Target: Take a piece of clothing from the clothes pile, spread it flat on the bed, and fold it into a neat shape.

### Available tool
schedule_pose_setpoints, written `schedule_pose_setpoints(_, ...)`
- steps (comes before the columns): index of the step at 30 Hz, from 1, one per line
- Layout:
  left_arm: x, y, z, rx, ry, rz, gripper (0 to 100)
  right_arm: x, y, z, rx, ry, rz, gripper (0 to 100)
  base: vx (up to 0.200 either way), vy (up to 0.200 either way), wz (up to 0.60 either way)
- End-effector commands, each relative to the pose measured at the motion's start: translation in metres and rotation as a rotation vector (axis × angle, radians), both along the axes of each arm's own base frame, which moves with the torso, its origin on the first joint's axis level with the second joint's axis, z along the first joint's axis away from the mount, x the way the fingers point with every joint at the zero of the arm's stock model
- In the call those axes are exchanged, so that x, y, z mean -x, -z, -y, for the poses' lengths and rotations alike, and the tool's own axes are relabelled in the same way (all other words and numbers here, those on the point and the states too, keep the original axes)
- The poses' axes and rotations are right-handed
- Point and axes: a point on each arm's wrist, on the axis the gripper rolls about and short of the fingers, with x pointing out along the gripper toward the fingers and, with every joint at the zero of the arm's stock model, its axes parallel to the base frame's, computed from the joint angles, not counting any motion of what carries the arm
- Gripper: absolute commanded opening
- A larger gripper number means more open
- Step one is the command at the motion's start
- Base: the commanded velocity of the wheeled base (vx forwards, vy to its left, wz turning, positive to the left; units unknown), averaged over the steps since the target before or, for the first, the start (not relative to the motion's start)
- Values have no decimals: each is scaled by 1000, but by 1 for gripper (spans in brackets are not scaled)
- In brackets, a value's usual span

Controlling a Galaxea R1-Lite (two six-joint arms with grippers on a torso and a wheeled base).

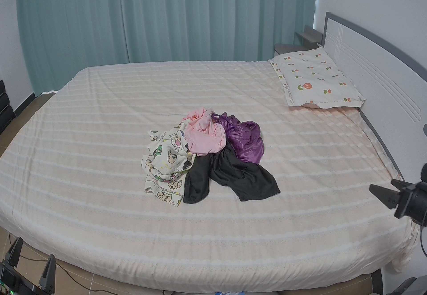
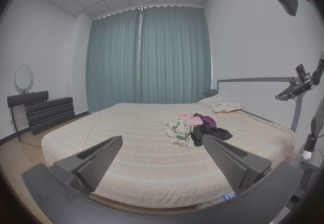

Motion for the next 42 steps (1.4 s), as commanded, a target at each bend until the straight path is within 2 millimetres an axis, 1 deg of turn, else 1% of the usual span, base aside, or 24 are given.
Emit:
schedule_pose_setpoints(1,0,4,0,3,0,-5,100,-154,75,-81,-104,3,-247,100,0,0,0)
schedule_pose_setpoints(5,0,4,0,1,0,-5,100,-179,93,-102,-124,31,-267,100,0,0,0)
schedule_pose_setpoints(8,0,4,0,1,1,-5,100,-195,105,-113,-138,38,-275,100,0,0,0)
schedule_pose_setpoints(10,0,4,0,1,1,-5,100,-205,114,-117,-132,47,-278,100,0,0,0)
schedule_pose_setpoints(11,0,4,0,1,1,-5,100,-217,123,-121,-124,72,-273,100,0,0,0)
schedule_pose_setpoints(13,0,4,0,1,1,-5,100,-229,133,-126,-114,96,-268,100,0,0,0)
schedule_pose_setpoints(14,0,4,0,1,1,-5,100,-234,138,-127,-110,103,-268,100,0,0,0)
schedule_pose_setpoints(15,0,4,0,1,1,-5,100,-234,138,-127,-110,103,-268,100,0,0,0)
schedule_pose_setpoints(16,0,4,0,1,1,-5,100,-243,147,-131,-106,107,-266,100,0,0,0)
schedule_pose_setpoints(20,0,4,0,1,1,-7,100,-262,169,-139,-102,109,-272,100,0,0,0)
schedule_pose_setpoints(24,0,4,0,1,1,-5,100,-278,182,-144,-105,113,-260,100,0,0,0)
schedule_pose_setpoints(30,0,4,0,1,1,-5,100,-294,198,-144,-74,167,-234,100,0,0,0)
schedule_pose_setpoints(35,0,4,0,1,1,-5,100,-299,208,-139,-25,162,-237,100,0,0,0)
schedule_pose_setpoints(39,0,4,0,1,1,-4,100,-304,221,-146,-5,143,-238,100,0,0,0)
schedule_pose_setpoints(41,0,4,0,1,1,-5,100,-304,224,-148,2,129,-239,100,0,0,0)
schedule_pose_setpoints(42,0,4,0,1,1,-4,100,-304,224,-153,11,103,-236,100,0,0,0)
